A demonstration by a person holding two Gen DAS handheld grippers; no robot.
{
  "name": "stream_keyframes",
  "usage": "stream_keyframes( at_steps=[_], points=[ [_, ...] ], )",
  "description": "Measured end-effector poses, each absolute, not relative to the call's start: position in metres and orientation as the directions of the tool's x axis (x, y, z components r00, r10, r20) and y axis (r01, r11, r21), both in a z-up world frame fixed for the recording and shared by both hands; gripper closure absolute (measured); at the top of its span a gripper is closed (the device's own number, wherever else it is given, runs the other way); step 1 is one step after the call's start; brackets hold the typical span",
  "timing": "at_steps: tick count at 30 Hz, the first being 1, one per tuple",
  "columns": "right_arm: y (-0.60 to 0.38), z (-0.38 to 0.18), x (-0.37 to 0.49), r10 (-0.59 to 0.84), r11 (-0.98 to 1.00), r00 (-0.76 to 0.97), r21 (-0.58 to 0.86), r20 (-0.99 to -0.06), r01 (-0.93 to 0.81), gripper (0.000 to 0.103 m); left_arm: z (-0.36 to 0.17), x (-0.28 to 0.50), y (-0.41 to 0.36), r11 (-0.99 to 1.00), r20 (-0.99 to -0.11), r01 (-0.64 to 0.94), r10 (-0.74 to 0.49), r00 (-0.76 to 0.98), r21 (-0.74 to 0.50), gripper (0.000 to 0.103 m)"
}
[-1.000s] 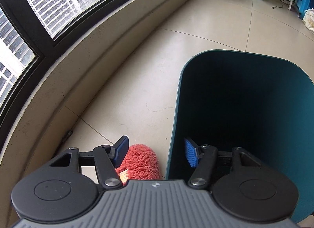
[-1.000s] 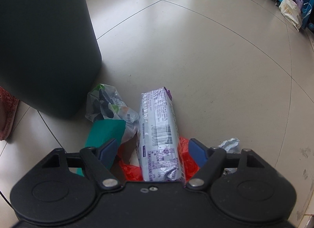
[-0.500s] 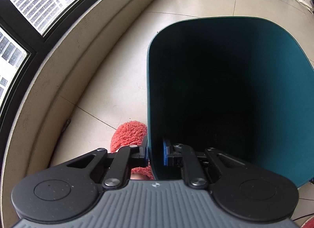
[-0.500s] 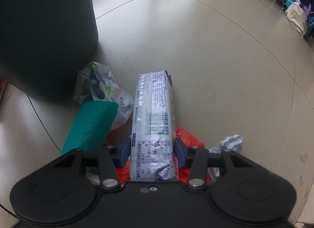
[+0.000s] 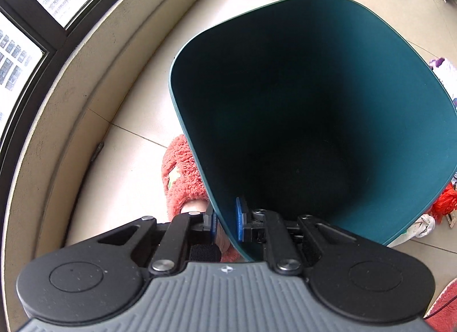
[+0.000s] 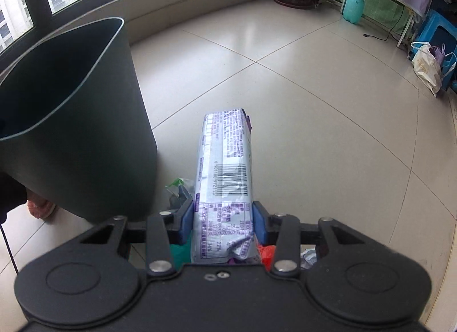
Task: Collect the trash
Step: 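Lift the purple snack package with the right tool and drop it into the bin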
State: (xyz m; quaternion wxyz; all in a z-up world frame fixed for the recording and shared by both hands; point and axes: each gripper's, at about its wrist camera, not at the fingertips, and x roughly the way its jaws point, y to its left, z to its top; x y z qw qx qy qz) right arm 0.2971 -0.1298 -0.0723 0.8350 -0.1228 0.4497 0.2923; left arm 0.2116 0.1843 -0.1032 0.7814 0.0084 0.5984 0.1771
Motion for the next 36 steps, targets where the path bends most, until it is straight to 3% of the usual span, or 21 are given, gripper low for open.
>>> stream_keyframes(
  at_steps=[5,9,15,22,29,36],
  points=[
    [-0.09,0.01,0.286,0.488,0.719,0.411,0.088,-0.77,-0.689,0.062,-0.102,0.212,0.19,0.934,-0.933,-0.293,0.276,0.231,0.204,0.092],
    [-0.035,0.022,0.282,0.524,0.671,0.354,0.119,-0.775,-0.732,0.062,-0.101,0.208,0.191,0.933,-0.919,-0.291,0.292,0.264,0.212,0.092],
    [0.055,-0.019,0.283,0.47,0.648,0.308,0.086,-0.827,-0.757,0.062,-0.102,0.204,0.205,0.937,-0.922,-0.296,0.271,0.277,0.186,0.093],
    [0.121,-0.082,0.298,0.297,0.672,0.246,0.019,-0.922,-0.74,0.062,-0.106,0.206,0.225,0.93,-0.92,-0.324,0.269,0.285,0.172,0.093],
    [0.124,-0.106,0.32,0.206,0.693,0.196,0.002,-0.959,-0.721,0.06,-0.108,0.204,0.218,0.935,-0.913,-0.296,0.284,0.293,0.195,0.094],
    [0.109,-0.101,0.336,0.238,0.716,0.186,0.043,-0.953,-0.696,0.054,-0.108,0.203,0.218,0.933,-0.913,-0.302,0.285,0.292,0.195,0.094]
  ],
)
